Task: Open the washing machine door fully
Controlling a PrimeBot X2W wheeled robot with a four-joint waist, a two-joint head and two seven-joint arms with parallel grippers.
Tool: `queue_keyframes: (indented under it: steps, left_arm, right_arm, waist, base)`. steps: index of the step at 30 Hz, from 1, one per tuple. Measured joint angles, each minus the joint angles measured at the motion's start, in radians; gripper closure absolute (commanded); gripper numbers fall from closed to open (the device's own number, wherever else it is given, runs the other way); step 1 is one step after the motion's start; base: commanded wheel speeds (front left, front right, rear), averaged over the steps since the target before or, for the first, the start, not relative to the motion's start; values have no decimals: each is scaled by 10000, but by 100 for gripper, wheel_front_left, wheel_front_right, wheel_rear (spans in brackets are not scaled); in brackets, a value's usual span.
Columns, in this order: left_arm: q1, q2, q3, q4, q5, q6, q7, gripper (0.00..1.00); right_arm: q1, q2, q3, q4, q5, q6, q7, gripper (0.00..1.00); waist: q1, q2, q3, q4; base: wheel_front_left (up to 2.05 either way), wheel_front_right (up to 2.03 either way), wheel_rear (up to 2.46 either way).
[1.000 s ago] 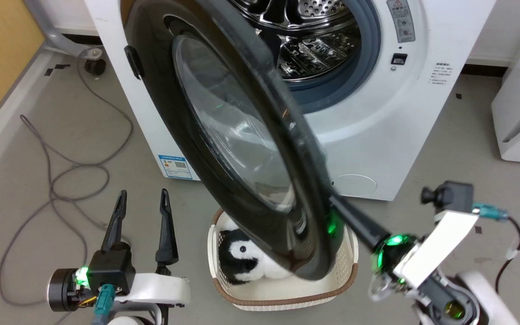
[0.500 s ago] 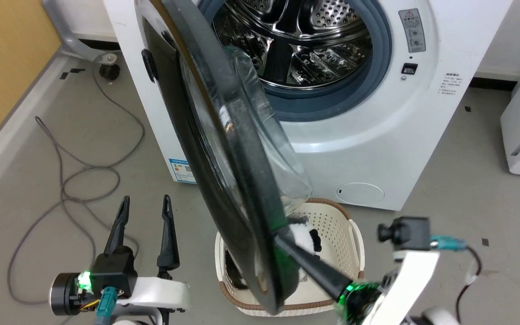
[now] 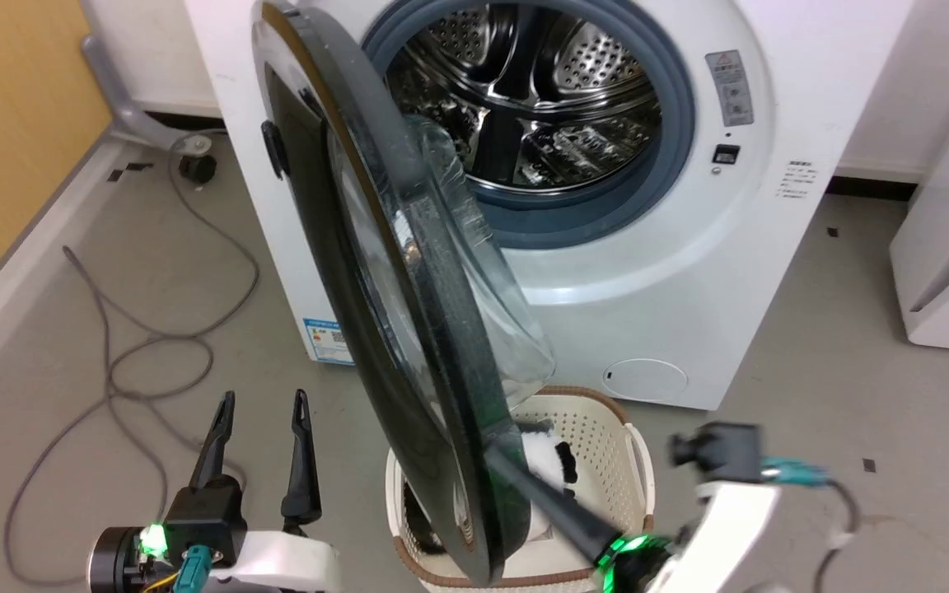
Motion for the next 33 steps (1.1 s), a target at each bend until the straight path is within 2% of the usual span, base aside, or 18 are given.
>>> queue_keyframes:
  steps: [3, 8, 12, 15, 18, 20, 21, 24, 26, 29, 33]
  left_arm:
    - [79, 0, 50, 21, 25, -46, 0, 0]
    - [131, 0, 117, 29, 75, -111, 0, 0]
    - [207, 6, 174, 27, 84, -121, 0, 0]
    - [321, 12, 238, 19, 88, -121, 2, 0]
    - [389, 23, 307, 4, 88, -123, 0, 0]
    - [410, 21, 322, -2, 88, -123, 0, 0]
    - [413, 21, 328, -4, 88, -123, 0, 0]
    - [421, 25, 339, -13, 88, -125, 0, 0]
    - [424, 19, 334, -23, 88, -136, 0, 0]
    - [437, 21, 339, -29, 88, -136, 0, 0]
    - [446, 19, 332, -31, 88, -136, 0, 0]
  right_arm:
    - [-11, -165, -405, -178, -437, 0, -815, 100]
    - [-34, -623, -1183, -280, -1584, 2, -2901, 100]
    - [-39, -1220, -1615, 81, -3131, 2, -4456, 100]
    - [-24, -1371, -2385, 529, -4815, 4, -4730, 100]
    - [17, -1011, -3906, 558, -7438, 4, -4753, 100]
    - [219, -468, -4798, 424, -8715, 4, -4753, 100]
    - [376, -207, -5101, 353, -9321, 4, -4753, 100]
    - [756, 21, -5666, 125, -11829, 6, -4752, 100]
    - [1004, 418, -5998, 69, -12452, 4, -4753, 100]
    - [1453, 514, -5848, 69, -13773, 6, -4753, 100]
    - [2034, 755, -5758, 560, -14303, 6, -4752, 100]
  waist:
    - [1, 0, -78, -116]
    - [1, 0, -217, -339]
    - [0, 0, -333, -512]
    - [0, 0, -415, -647]
    - [0, 0, -474, -783]
    - [0, 0, -496, -850]
    - [1, 0, -505, -880]
    - [1, 0, -516, -950]
    - [1, 0, -516, -993]
    - [1, 0, -519, -1048]
    - [0, 0, -516, -1103]
  base:
    - [0, 0, 0]
    - [0, 0, 0]
    - [0, 0, 0]
    - [0, 0, 0]
    - [0, 0, 0]
    - [0, 0, 0]
    - [0, 0, 0]
    - [0, 0, 0]
    - [0, 0, 0]
    - [0, 0, 0]
    - [0, 0, 0]
